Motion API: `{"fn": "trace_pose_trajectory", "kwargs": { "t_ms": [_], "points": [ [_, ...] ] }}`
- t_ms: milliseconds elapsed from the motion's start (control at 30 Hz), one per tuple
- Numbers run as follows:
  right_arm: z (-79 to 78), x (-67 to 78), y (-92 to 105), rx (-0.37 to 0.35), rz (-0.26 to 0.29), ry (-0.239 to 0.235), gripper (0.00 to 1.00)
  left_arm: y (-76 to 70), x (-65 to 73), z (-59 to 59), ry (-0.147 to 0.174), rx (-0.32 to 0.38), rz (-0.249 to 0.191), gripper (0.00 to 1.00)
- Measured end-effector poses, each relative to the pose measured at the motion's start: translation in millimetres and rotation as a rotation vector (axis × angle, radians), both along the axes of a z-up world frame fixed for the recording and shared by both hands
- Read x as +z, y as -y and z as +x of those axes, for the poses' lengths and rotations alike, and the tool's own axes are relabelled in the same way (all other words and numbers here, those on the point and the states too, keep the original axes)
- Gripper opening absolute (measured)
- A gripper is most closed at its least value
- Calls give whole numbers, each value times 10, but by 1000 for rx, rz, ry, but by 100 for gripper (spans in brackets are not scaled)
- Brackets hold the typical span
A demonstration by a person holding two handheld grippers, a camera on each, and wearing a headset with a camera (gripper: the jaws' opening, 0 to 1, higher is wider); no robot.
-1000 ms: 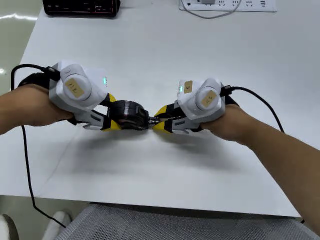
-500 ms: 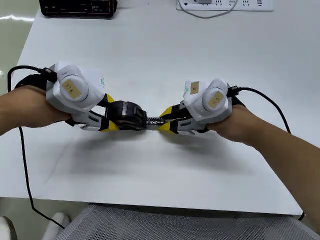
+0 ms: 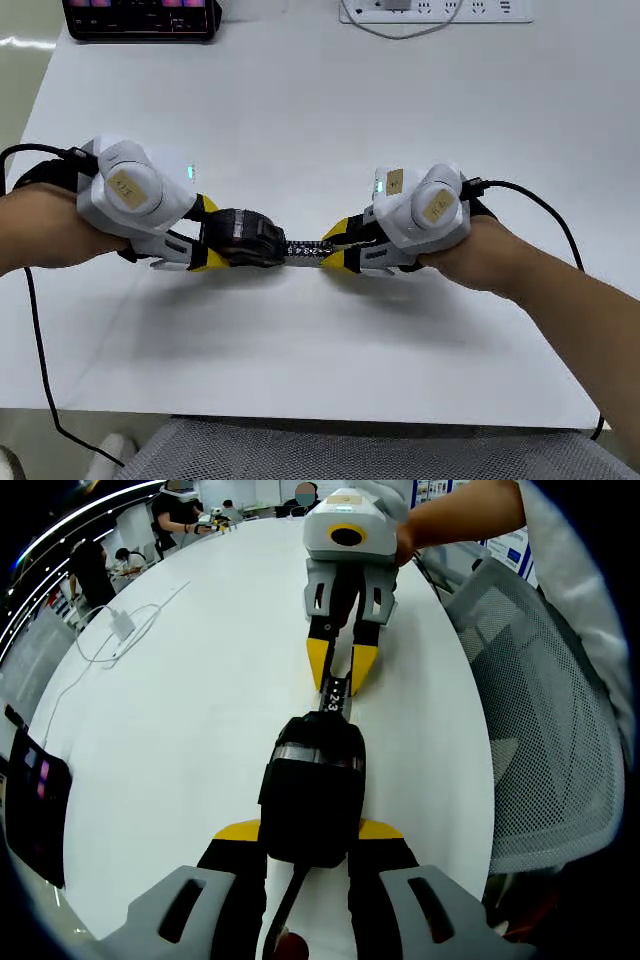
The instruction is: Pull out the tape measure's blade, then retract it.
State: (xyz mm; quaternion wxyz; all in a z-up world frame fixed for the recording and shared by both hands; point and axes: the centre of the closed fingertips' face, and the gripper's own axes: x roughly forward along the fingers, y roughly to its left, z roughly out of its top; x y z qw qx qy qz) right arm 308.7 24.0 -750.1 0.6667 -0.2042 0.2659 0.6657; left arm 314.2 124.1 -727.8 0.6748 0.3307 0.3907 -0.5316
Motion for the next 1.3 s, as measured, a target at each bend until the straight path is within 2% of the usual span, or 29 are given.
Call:
{"fn": "trace_pose_trajectory", "kwargs": {
  "t_ms": [733,1300],
  "points": [
    [-20,1,148,-6,-9,7,10,4,-2,-2,-1,-3,-2,25],
    [-20,16,358,-13,-22,16,10,-1,0,-3,2,-1,2,25]
  ]
}}
